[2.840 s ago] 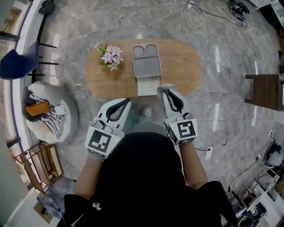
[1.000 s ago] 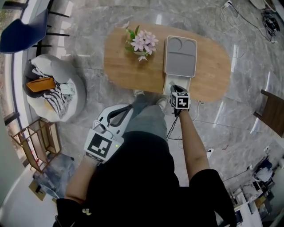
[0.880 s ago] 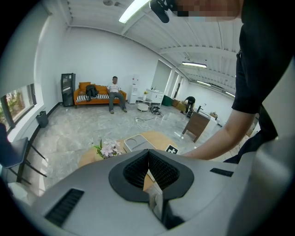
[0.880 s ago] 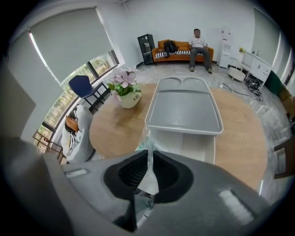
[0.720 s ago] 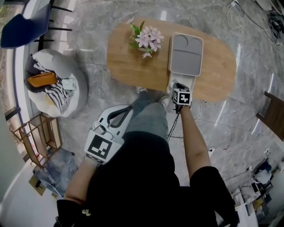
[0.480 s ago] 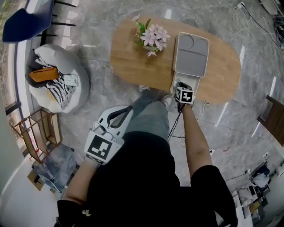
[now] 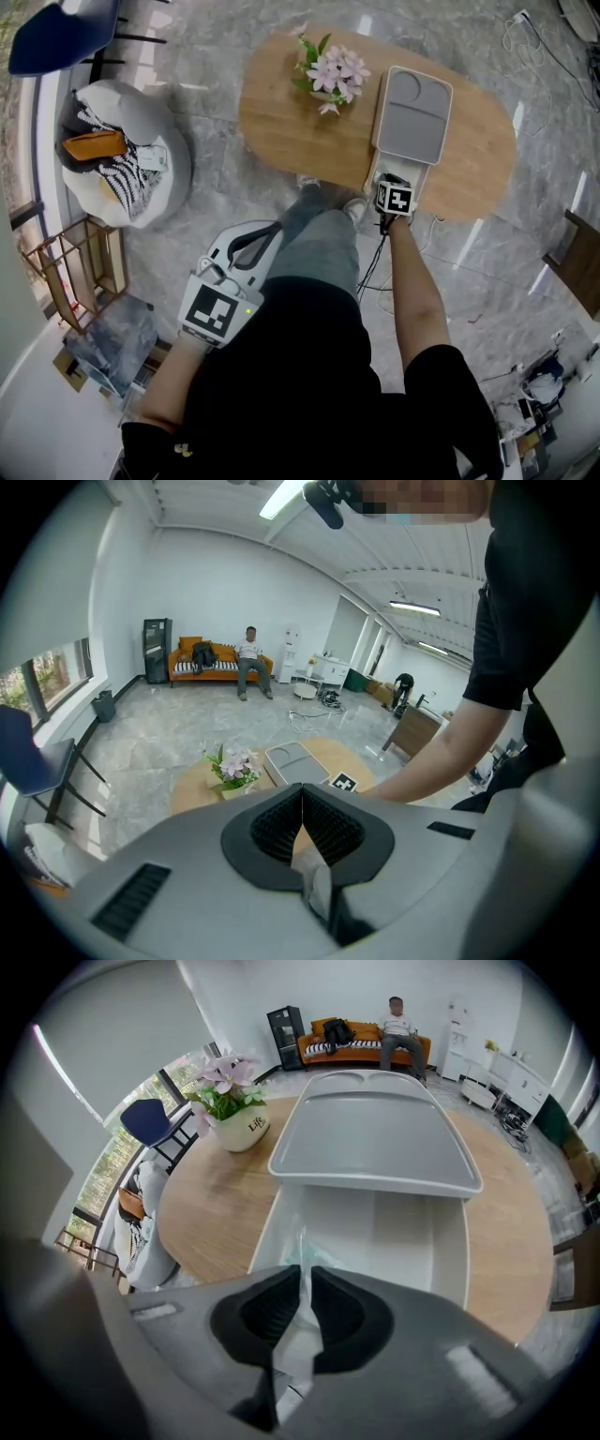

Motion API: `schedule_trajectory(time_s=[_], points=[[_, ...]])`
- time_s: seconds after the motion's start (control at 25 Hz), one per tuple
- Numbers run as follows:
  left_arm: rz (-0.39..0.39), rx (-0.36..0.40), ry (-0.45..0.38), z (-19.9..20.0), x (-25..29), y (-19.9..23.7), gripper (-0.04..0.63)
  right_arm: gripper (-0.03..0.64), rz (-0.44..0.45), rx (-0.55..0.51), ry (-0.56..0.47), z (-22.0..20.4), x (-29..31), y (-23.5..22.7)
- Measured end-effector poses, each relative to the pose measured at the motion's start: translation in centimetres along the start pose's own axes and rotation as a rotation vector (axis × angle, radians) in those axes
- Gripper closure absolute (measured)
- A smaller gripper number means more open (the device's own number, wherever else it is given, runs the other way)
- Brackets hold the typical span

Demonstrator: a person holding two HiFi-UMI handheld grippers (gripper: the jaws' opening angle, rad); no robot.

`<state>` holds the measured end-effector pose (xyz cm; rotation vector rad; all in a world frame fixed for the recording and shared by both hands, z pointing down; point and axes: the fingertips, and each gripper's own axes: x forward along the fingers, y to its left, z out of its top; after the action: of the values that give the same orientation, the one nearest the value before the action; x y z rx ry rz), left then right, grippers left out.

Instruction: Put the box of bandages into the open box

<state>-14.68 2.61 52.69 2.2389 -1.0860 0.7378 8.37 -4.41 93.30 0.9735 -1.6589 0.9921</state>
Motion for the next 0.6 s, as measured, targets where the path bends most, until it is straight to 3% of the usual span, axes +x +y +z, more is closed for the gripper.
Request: schedule_trajectory(time_s=[0.16,0.6], points=[[0.003,0.003,-0.006,0.1,-0.2,-0.4,0.584,0.538,0.004,0.001,-0.013,0.1,-0.4,0.0],[-0.013,0.033,-0.047,1.9,-0.2,-2.1,0.584,0.535,0.007,-0.022,-0.038,0.5,-3.4,0.1]])
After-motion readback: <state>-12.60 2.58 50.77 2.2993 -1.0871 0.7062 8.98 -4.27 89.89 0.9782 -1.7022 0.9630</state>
